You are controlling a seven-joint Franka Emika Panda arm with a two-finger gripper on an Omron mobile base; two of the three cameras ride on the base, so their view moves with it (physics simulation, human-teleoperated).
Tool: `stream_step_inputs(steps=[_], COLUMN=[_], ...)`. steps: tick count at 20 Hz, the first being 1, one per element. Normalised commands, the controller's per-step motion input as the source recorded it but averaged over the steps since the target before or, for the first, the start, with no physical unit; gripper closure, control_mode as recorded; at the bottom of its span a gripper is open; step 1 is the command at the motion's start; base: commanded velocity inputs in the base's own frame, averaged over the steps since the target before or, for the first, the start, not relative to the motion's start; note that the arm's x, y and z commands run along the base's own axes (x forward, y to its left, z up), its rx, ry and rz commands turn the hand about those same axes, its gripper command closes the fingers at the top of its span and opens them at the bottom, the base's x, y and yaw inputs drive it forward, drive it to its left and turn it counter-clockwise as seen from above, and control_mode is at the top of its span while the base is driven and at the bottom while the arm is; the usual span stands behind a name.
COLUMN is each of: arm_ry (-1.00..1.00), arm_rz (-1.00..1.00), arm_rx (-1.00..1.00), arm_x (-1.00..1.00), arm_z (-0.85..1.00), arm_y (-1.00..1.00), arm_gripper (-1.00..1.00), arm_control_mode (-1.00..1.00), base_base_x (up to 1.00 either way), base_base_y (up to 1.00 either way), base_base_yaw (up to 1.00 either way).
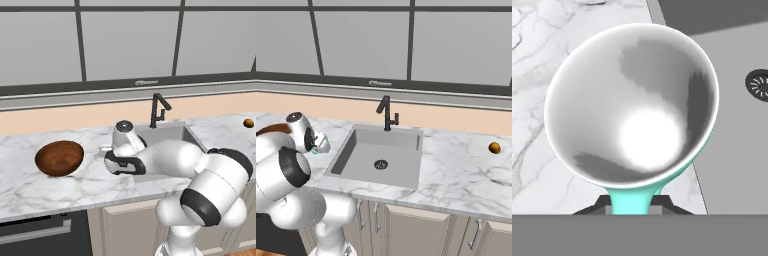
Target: Pick the mug and place it in the sink. Pick the bowl and place it in the open cabinet and then close the cabinet.
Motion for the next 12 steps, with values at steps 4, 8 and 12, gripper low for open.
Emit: stream_step_inputs(steps=[4,8,12], arm_ry=[0.08,0.1,0.06], arm_rz=[-0.16,-0.04,0.0], arm_rx=[0.0,0.0,0.0], arm_x=[0.01,0.16,0.2], arm_z=[0.25,0.13,0.01], arm_y=[-0.36,-0.28,-0.42], arm_gripper=[1.0,1.0,1.0], arm_control_mode=[-1.0,-1.0,-1.0], base_base_x=[0.0,0.0,0.0], base_base_y=[0.0,0.0,0.0], base_base_yaw=[0.0,0.0,0.0])
